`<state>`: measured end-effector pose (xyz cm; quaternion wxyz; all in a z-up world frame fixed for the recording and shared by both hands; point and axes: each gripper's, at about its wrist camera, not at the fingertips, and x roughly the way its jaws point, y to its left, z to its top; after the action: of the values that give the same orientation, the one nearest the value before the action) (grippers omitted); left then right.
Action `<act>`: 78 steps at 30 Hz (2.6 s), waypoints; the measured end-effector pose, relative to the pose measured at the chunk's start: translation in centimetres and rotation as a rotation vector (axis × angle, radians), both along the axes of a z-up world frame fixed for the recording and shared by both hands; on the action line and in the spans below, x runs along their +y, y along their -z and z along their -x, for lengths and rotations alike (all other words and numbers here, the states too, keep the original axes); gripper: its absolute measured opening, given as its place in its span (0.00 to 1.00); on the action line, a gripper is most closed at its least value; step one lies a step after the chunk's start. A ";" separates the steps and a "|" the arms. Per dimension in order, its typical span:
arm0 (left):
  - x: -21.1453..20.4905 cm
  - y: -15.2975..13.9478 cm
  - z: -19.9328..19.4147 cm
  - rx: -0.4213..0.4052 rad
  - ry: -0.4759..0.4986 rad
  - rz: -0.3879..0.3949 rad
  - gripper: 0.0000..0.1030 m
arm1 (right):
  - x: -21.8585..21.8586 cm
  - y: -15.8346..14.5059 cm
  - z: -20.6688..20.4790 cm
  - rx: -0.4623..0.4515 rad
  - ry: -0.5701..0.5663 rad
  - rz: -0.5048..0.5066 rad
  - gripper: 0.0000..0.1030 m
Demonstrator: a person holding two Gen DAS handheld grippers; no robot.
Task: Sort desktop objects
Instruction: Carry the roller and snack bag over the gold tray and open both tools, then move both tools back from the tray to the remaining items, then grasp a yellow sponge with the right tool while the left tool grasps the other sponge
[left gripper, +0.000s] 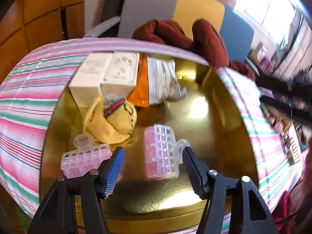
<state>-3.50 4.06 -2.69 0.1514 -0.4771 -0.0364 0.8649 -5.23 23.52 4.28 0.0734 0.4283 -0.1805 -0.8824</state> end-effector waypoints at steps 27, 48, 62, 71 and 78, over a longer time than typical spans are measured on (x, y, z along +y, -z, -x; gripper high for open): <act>15.0 -3.9 -5.5 0.067 0.411 -0.128 0.62 | 15.0 3.7 -13.4 -0.063 0.329 0.015 0.75; 25.2 -1.5 -8.8 -0.011 0.613 -0.136 0.62 | 24.1 5.8 -22.9 -0.096 0.594 0.012 0.78; 26.5 -1.1 -9.0 -0.024 0.622 -0.082 0.62 | 29.0 1.6 -19.5 -0.070 0.503 -0.104 0.83; 26.8 -1.0 -9.1 -0.023 0.627 -0.061 0.62 | 38.9 -1.1 -14.7 0.017 0.567 -0.227 0.88; 26.7 0.1 -8.3 -0.065 0.593 -0.051 0.62 | 42.5 1.6 -12.9 0.010 0.577 -0.114 0.91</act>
<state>4.80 30.73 -2.76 0.4079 -0.4905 0.0781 0.7661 7.70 66.00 2.67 -0.2036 0.3582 -0.2447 -0.8777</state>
